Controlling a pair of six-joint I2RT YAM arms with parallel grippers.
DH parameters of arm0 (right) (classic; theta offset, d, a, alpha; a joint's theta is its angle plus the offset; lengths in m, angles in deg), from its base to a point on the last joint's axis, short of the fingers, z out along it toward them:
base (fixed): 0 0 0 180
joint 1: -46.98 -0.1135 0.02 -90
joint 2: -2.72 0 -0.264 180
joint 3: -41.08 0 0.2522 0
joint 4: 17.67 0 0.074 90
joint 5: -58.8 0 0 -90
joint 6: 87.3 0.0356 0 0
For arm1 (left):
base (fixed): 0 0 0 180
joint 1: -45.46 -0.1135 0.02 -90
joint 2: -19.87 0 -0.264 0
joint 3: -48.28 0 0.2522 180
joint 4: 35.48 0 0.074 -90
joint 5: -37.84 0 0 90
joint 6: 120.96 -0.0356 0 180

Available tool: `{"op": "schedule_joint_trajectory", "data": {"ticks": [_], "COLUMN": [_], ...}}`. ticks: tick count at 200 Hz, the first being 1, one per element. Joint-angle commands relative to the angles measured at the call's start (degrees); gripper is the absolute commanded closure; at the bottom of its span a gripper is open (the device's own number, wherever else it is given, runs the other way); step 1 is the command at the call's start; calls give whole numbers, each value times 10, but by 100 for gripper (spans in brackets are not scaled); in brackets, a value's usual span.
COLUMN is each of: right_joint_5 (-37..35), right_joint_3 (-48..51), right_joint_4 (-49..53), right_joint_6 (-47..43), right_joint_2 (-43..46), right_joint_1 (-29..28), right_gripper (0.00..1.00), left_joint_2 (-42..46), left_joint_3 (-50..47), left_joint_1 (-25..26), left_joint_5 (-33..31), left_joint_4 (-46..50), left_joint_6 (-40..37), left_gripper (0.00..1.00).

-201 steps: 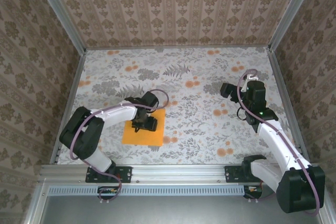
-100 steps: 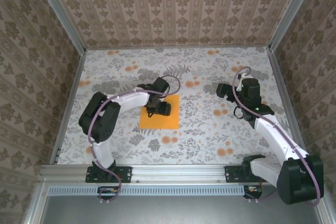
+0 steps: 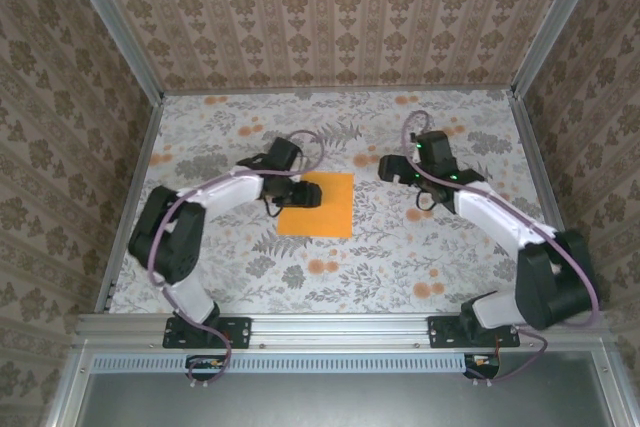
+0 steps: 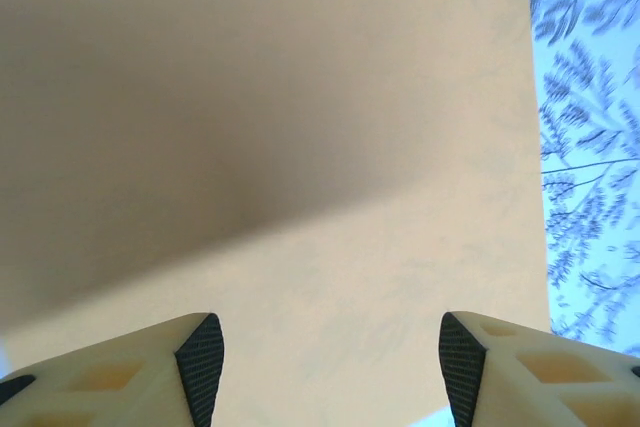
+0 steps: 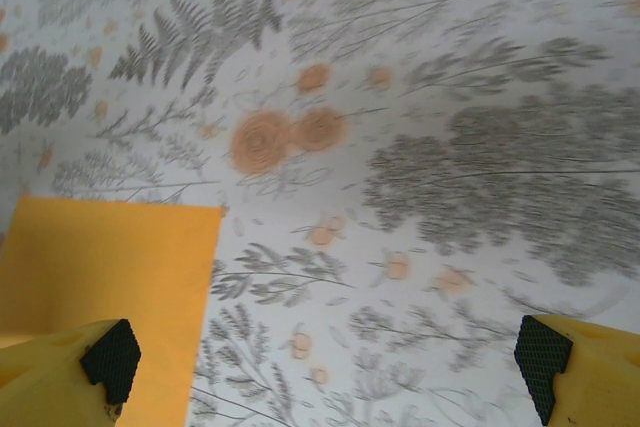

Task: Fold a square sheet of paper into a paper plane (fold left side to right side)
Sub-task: Pick up the square sheet of paper from the center of the table.

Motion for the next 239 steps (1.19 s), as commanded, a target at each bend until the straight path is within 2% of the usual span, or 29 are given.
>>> {"op": "schedule_joint_trajectory", "data": {"ticks": [1,39,75,102,190,211,239], "right_joint_5": [-21,-33,-36,-35,35,62,60], "right_joint_3": [-69,-180,-254,-294,-298,-291,-290], "right_joint_4": [58,86,104,121,149,147,161], "right_joint_6": [12,12,5,-1,6,12,5], "right_joint_2": [-85,-224,-313,-361,-384,-372,-359], "right_joint_1": [-41,-90,-116,-133,-172,-183,-190], "right_gripper": [0,0,0,0,0,2,9], "left_joint_2": [49,70,55,42,2,1,2], "left_joint_3": [-47,-114,-134,-135,-135,-135,-137], "left_joint_1": [-38,-72,-71,-64,-42,-41,-41], "left_joint_5": [60,115,123,105,73,71,73], "left_joint_4": [-22,-54,-65,-52,-48,-54,-63], "left_joint_6": [24,43,54,50,46,47,51], "left_gripper": [41,47,52,53,60,61,61]}}
